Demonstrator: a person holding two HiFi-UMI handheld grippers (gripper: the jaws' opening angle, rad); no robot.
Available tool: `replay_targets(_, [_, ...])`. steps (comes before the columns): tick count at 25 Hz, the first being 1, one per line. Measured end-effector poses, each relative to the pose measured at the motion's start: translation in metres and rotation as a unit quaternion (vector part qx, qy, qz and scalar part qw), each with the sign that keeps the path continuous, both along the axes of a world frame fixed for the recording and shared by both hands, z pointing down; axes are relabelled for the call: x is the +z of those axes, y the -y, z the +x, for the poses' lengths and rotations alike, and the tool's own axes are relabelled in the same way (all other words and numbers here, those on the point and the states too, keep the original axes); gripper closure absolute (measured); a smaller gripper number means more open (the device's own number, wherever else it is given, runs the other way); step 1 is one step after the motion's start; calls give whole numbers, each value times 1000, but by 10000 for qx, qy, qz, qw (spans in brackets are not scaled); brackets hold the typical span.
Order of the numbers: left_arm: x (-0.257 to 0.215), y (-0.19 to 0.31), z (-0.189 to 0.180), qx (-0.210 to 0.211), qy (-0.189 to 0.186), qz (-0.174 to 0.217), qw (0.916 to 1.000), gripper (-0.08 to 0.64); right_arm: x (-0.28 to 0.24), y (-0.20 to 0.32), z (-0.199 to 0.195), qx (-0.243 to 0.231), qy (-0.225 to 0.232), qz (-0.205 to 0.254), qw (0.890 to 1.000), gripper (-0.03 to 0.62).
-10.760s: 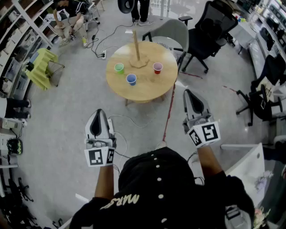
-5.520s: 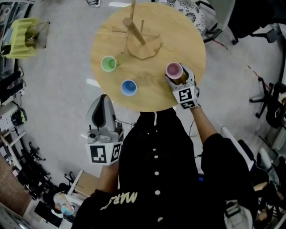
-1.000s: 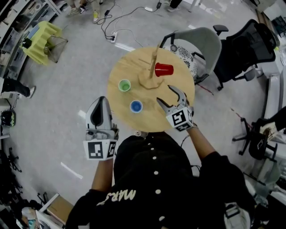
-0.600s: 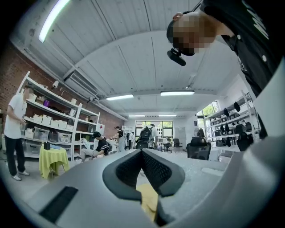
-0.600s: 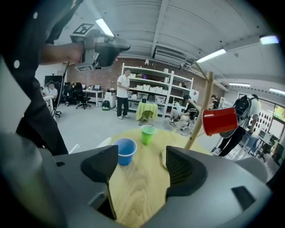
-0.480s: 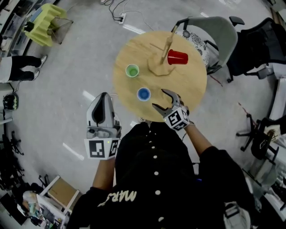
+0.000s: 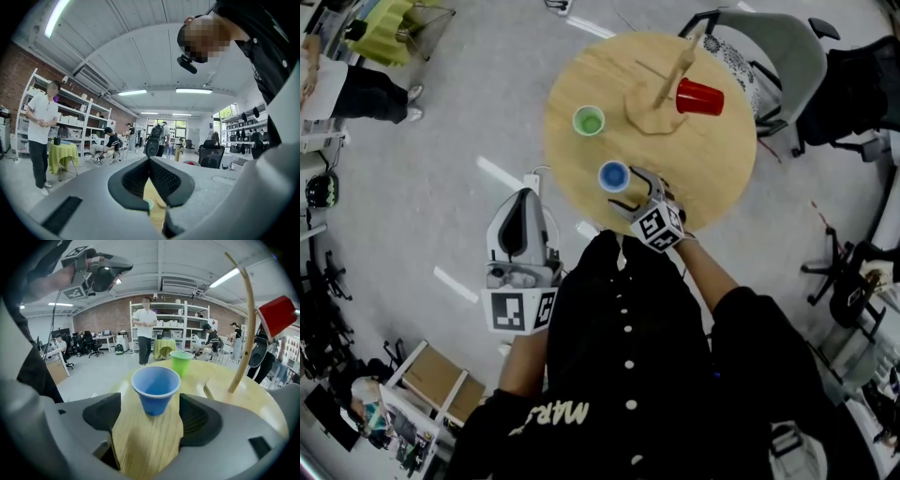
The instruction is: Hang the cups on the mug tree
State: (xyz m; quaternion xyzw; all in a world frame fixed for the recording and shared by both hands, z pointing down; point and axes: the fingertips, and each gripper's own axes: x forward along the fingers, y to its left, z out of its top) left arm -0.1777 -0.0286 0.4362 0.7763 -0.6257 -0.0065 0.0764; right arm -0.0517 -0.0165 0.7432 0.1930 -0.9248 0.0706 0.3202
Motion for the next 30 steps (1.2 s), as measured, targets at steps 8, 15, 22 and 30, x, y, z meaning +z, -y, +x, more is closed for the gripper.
replay_targets(8, [25,-2,-15,-80,-35,-160,9998,566,31,13,-19,331,-121,24,9994,213])
replay_targets(15, [24,1,-21,-118,-30,-162,9998,566,30,24,-20,502,-106,287,9983,335])
replay_targets(22, [7,9,-8,-1,-66,20,10000,566,2,41,6,676,-97,516,9963,341])
replay_targets(30, [-31,19,14,295,-75,425,9986,566,-44,67,71,1060,-433,970,9887,342])
